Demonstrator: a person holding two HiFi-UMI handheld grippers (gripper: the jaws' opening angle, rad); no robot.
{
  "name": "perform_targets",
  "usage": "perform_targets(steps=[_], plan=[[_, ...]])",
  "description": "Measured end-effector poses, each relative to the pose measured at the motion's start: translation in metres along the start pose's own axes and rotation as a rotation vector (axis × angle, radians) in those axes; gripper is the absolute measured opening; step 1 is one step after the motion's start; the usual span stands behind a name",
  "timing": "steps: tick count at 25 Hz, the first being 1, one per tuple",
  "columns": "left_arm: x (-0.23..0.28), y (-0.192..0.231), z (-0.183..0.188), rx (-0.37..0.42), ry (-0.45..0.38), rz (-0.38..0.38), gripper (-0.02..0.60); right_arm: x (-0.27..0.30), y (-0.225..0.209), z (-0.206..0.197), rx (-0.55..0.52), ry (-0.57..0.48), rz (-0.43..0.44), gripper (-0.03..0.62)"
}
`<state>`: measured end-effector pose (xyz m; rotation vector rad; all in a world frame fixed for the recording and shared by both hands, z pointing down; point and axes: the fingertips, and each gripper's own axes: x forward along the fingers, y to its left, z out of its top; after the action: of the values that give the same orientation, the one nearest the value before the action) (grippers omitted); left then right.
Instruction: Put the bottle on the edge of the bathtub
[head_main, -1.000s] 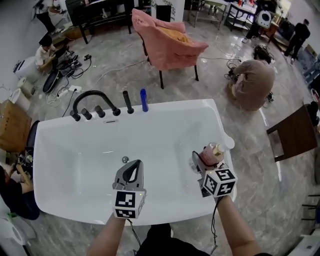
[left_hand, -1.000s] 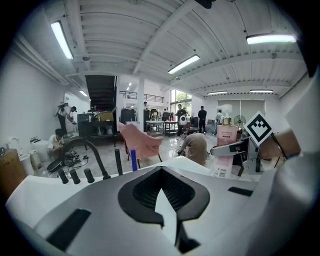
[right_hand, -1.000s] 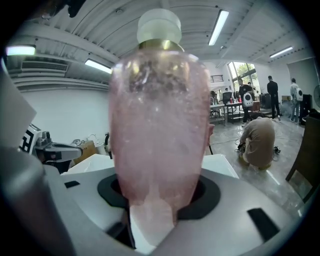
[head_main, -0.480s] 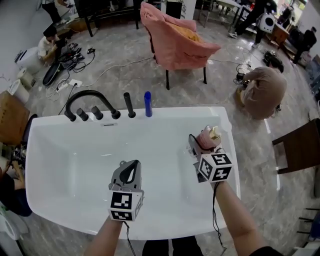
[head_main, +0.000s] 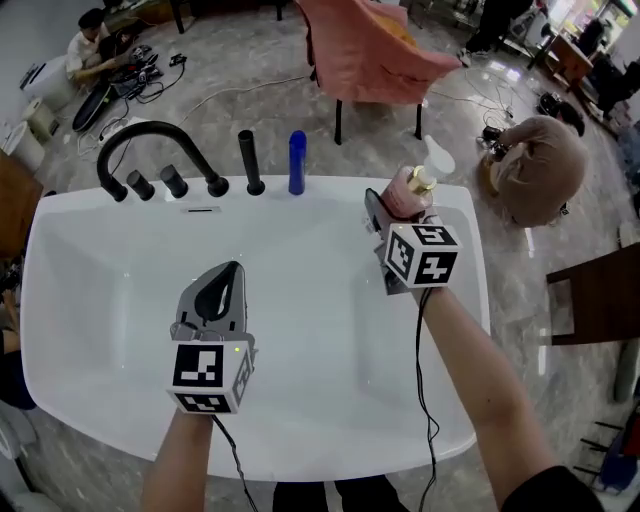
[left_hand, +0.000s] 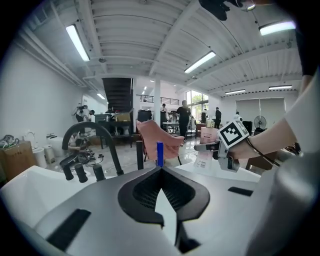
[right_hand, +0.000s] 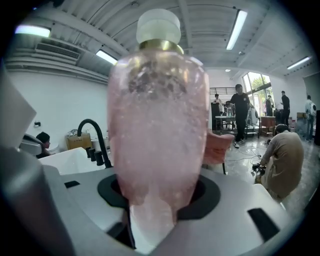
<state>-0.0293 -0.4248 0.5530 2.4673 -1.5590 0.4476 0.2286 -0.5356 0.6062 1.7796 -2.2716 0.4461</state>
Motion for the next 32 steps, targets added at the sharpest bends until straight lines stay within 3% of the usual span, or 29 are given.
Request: perform_targets(steps=[6,13,22,29,32], plan=[[0.01,0.026,-0.023,-0.007,0.017,0.04,0.015,0.045,-0.015,-0.011,-0.042,0.021,-0.024,0.227],[0.016,0.033,-0.04,-0.05,0.026,0.069,0.015,0.093,-0.017,-0.01,0.047,0.023,-0.028,0.227],[0.026,0.031,-0.043,-0.067,0.013,0.095,0.015,0.126,-0.003,-0.005,0.007,-0.031,0.005,0.227],[0.027,0.034,-0.058,-0.075,0.036,0.11,0.015,0.144,-0.003,-0.013,0.0,-0.03,-0.017,0.227],[0.027,0.038,-0.065,-0.085,0.043,0.121,0.015,0.149,0.006,-0.017,-0.058,-0.052,-0.022,0.227]])
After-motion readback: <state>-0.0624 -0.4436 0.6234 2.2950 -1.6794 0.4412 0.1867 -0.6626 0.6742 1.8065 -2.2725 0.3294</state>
